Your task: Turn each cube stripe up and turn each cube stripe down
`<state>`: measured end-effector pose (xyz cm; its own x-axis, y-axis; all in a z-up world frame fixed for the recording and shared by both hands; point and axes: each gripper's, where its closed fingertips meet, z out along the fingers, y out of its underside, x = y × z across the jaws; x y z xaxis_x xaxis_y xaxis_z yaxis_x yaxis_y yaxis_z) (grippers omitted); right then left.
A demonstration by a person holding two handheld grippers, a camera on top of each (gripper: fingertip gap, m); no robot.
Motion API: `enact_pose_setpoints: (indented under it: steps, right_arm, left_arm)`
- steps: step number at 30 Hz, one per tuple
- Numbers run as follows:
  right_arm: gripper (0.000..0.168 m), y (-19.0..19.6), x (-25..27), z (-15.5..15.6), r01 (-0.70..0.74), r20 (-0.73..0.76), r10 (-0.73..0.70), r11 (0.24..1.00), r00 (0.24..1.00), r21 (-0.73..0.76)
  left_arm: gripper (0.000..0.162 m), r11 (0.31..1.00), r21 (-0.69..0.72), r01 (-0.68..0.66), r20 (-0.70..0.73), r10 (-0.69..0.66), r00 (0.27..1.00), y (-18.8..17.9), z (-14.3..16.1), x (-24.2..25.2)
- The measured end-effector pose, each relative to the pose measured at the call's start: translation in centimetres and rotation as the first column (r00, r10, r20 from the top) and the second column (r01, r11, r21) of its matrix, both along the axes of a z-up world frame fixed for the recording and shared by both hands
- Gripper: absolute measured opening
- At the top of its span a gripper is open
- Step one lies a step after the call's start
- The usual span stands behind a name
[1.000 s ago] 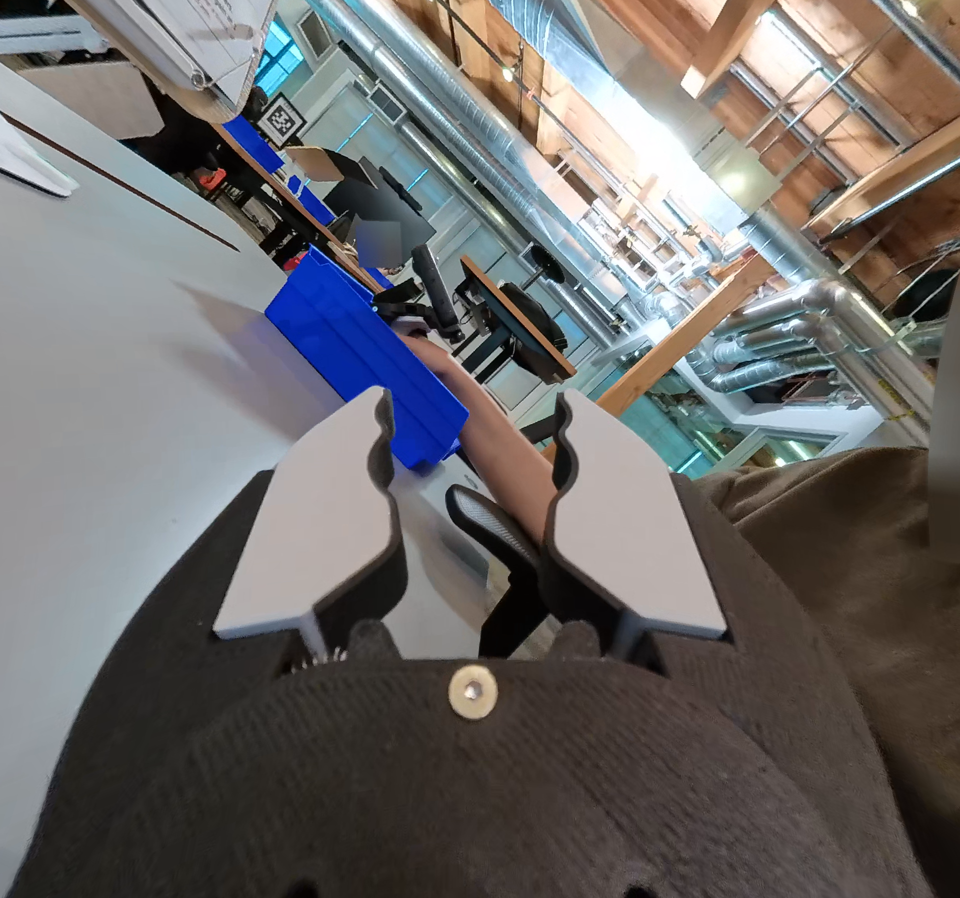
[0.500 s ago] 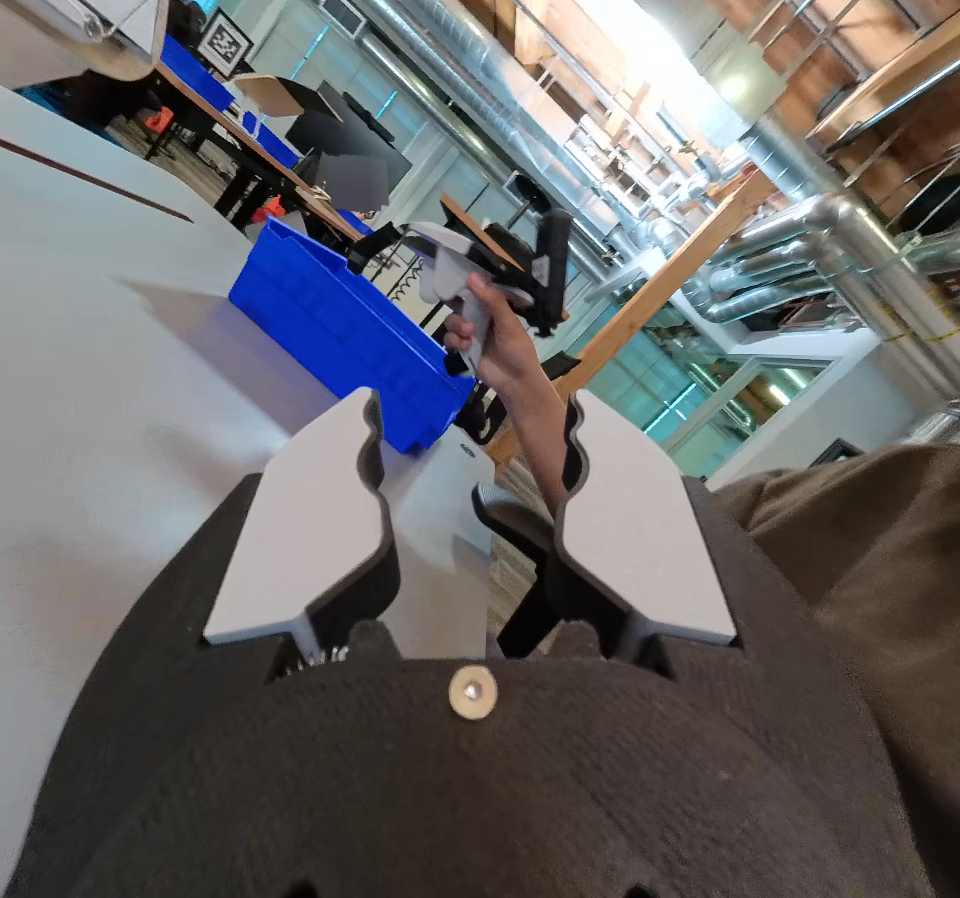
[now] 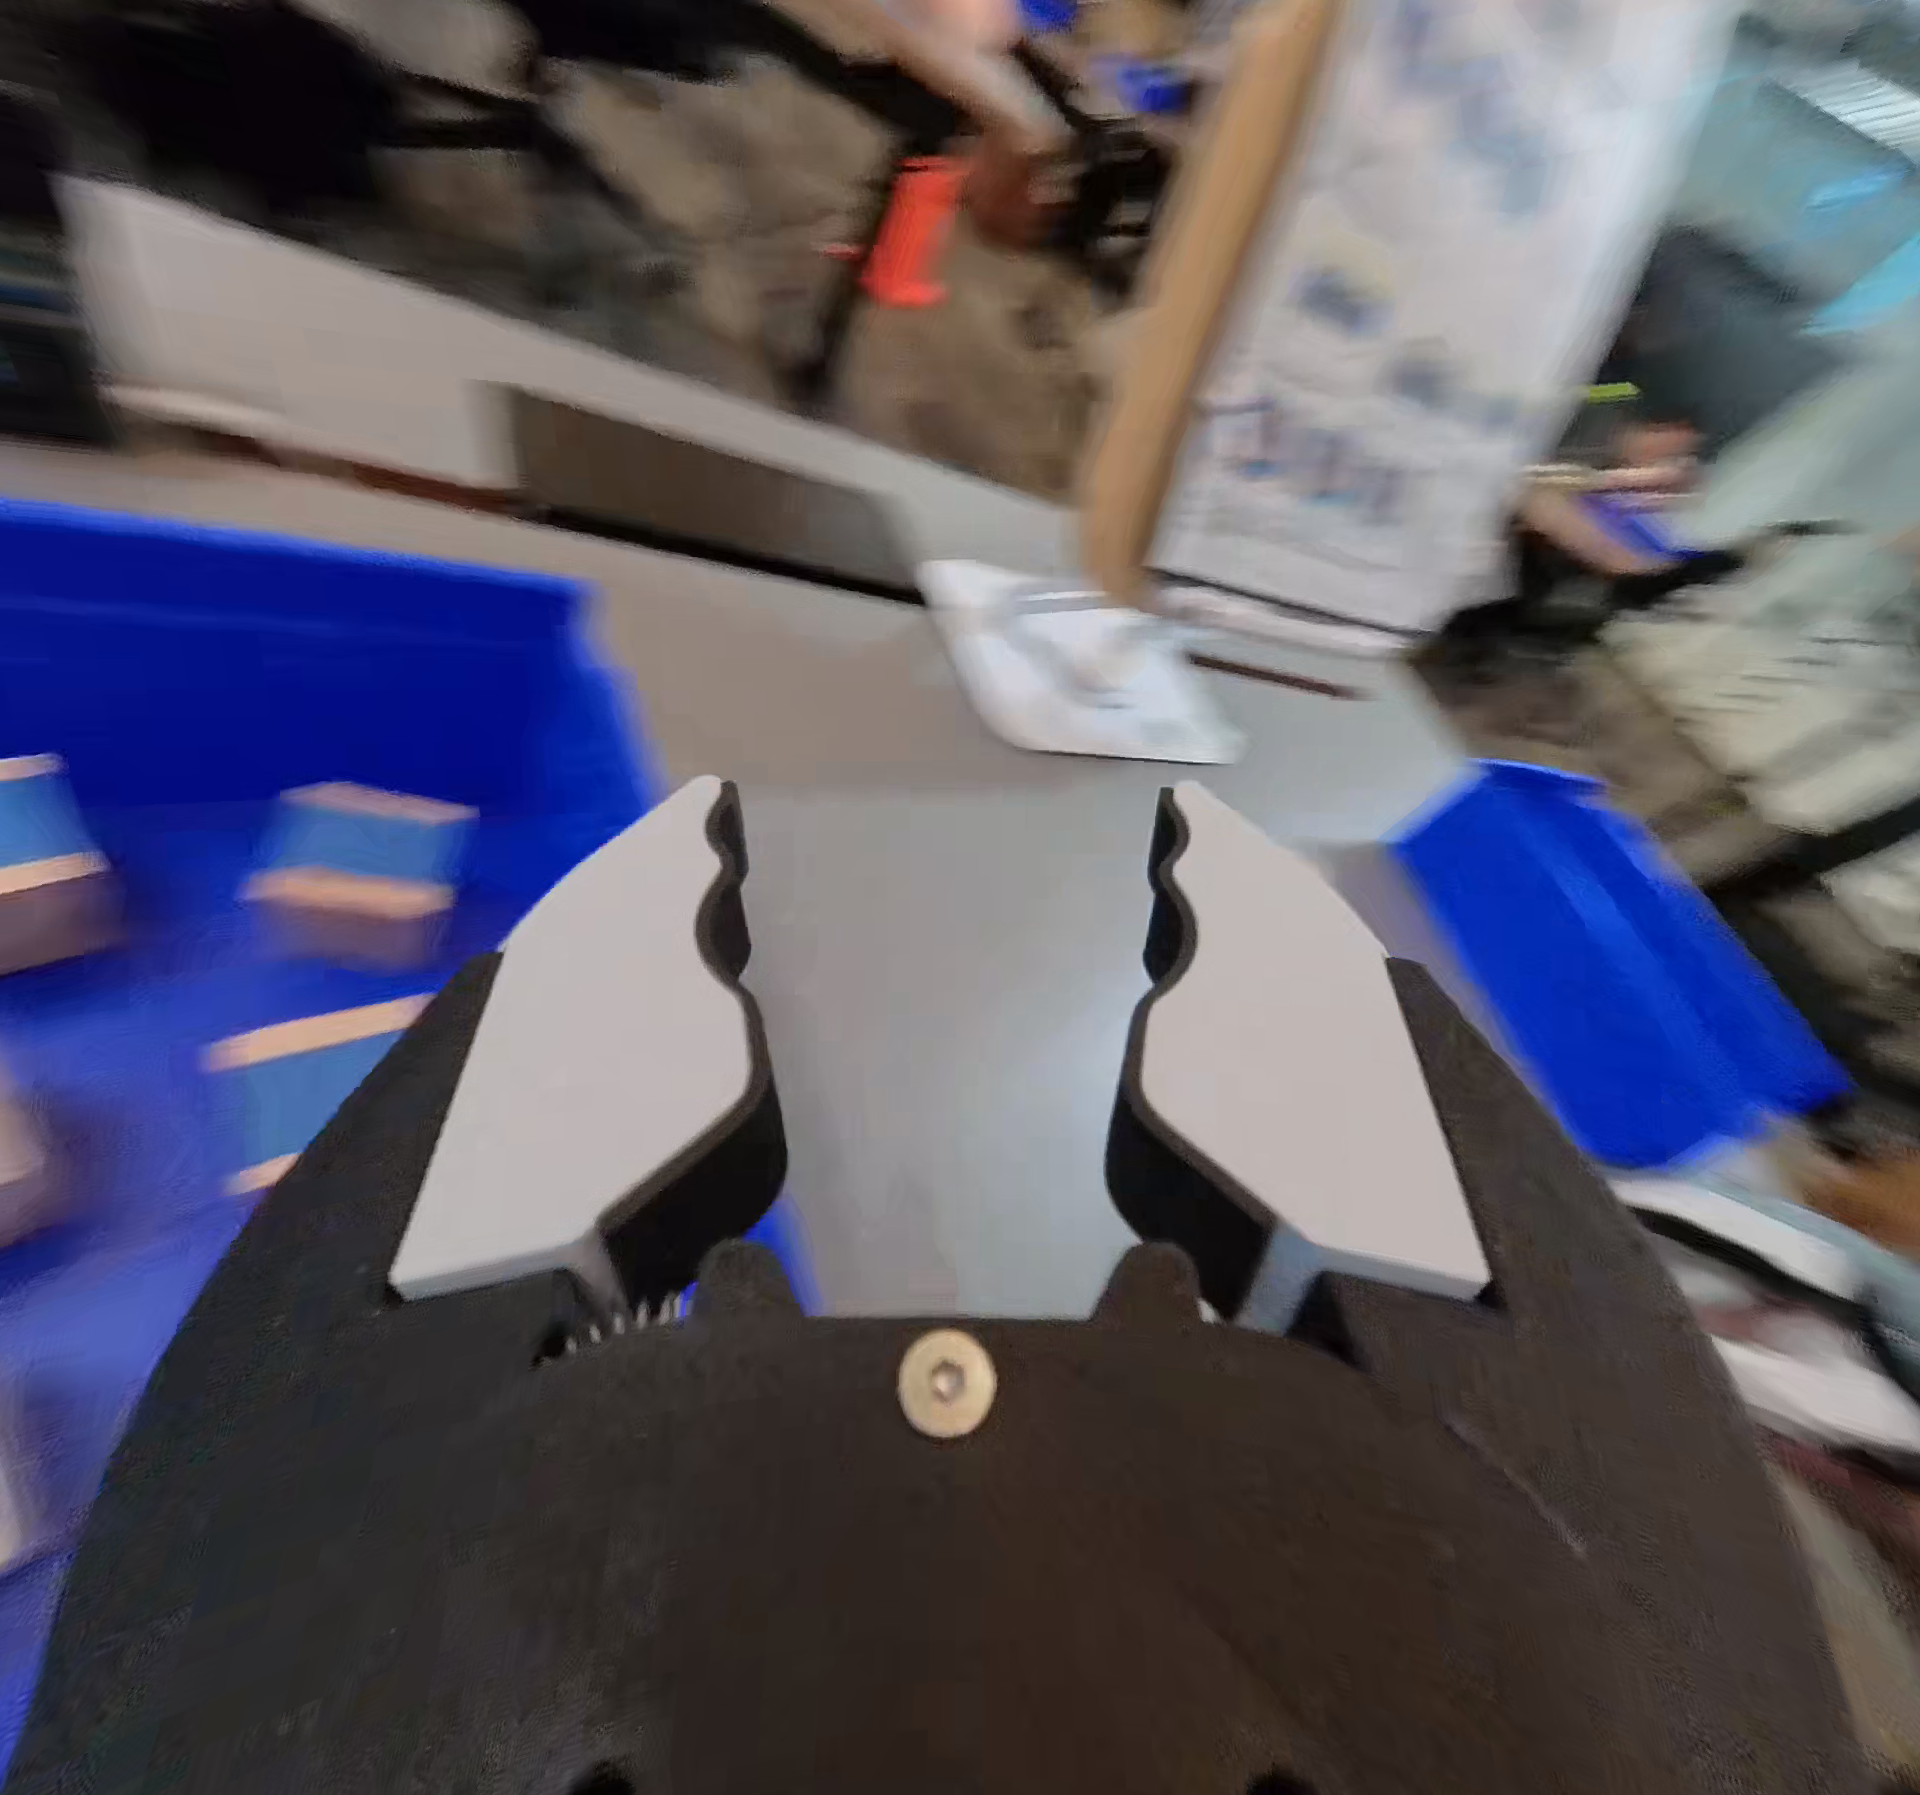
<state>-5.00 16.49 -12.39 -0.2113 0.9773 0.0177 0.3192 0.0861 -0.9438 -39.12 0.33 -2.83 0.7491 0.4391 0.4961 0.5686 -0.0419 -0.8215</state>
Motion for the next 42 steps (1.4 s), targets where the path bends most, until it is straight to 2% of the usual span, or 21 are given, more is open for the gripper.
enact_pose_setpoints:
  steps: [2, 4, 6, 9, 11, 14, 19, 21, 22, 23, 24, 28, 32, 38, 42]
  right_arm:
    - [0.052, 1.0, 0.6, -0.9, 0.027, 0.029, -0.028, 1.0, 0.999, 0.01]
    - [0.052, 2.2, 0.9, -1.3, 0.06, 0.041, -0.06, 0.998, 0.997, -0.013]
    - [0.053, 3.2, 1.0, -1.3, 0.09, 0.043, -0.087, 0.994, 0.995, -0.065]
    - [0.054, 4.0, 1.1, -0.9, 0.108, 0.036, -0.103, 0.982, 0.994, -0.156]
    - [0.054, 4.2, 1.1, -0.9, 0.102, 0.037, -0.096, 0.977, 0.995, -0.19]
    - [0.054, 4.5, 0.9, -1.2, 0.099, 0.051, -0.091, 0.976, 0.995, -0.193]
    - [0.055, 3.9, 0.2, -1.5, 0.064, 0.063, -0.053, 0.979, 0.997, -0.193]
    - [0.056, 3.6, -0.1, -1.6, 0.054, 0.063, -0.043, 0.981, 0.997, -0.184]
    - [0.056, 3.4, -0.3, -1.6, 0.047, 0.065, -0.035, 0.983, 0.997, -0.18]
    - [0.056, 3.3, -0.4, -1.7, 0.04, 0.067, -0.029, 0.984, 0.997, -0.174]
    - [0.056, 3.2, -0.6, -1.8, 0.035, 0.071, -0.023, 0.985, 0.997, -0.168]
    - [0.056, 2.7, -1.0, -2.0, 0.017, 0.081, -0.004, 0.987, 0.997, -0.163]
    - [0.056, 2.3, -1.3, -2.4, 0.002, 0.094, 0.012, 0.988, 0.996, -0.151]
    - [0.055, 2.2, -1.3, -2.5, -0.001, 0.093, 0.013, 0.992, 0.996, -0.127]
    - [0.054, 2.4, -1.1, -2.3, 0.003, 0.087, 0.009, 0.991, 0.996, -0.133]
  left_arm:
    - [0.076, 0.976, -0.181, -0.117, 0.002, 0.12, 0.993, -2.4, -3.9, -3.1]
    - [0.077, 0.92, -0.356, -0.164, 0.06, 0.197, 0.979, -4.3, -7.8, -4.7]
    - [0.077, 0.832, -0.503, -0.233, 0.038, 0.29, 0.956, -6.5, -10.6, -6.1]
    - [0.077, 0.684, -0.65, -0.332, -0.07, 0.381, 0.922, -10.1, -12.3, -7.4]
    - [0.075, 0.642, -0.682, -0.349, -0.086, 0.404, 0.911, -11.5, -12.7, -7.4]
    - [0.075, 0.66, -0.673, -0.334, -0.057, 0.405, 0.913, -12.2, -13.0, -6.9]
    - [0.077, 0.572, -0.744, -0.344, -0.066, 0.449, 0.891, -15.0, -16.3, -6.7]
    - [0.072, 0.541, -0.78, -0.315, -0.045, 0.454, 0.89, -15.9, -18.0, -6.3]
    - [0.064, 0.533, -0.788, -0.307, -0.031, 0.463, 0.886, -16.1, -18.2, -6.2]
    - [0.049, 0.543, -0.776, -0.321, -0.044, 0.461, 0.887, -16.0, -17.9, -6.3]
    - [0.045, 0.551, -0.766, -0.331, -0.063, 0.448, 0.892, -16.0, -17.6, -6.3]
    - [0.045, 0.534, -0.772, -0.345, -0.104, 0.428, 0.898, -16.2, -16.8, -5.9]
    - [0.045, 0.557, -0.715, -0.422, -0.215, 0.399, 0.891, -14.8, -12.8, -5.9]
    - [0.044, 0.596, -0.614, -0.518, -0.476, 0.244, 0.845, -8.6, -4.8, -3.6]
    - [0.045, 0.642, -0.568, -0.515, -0.603, 0.102, 0.791, -2.7, -2.2, -0.4]
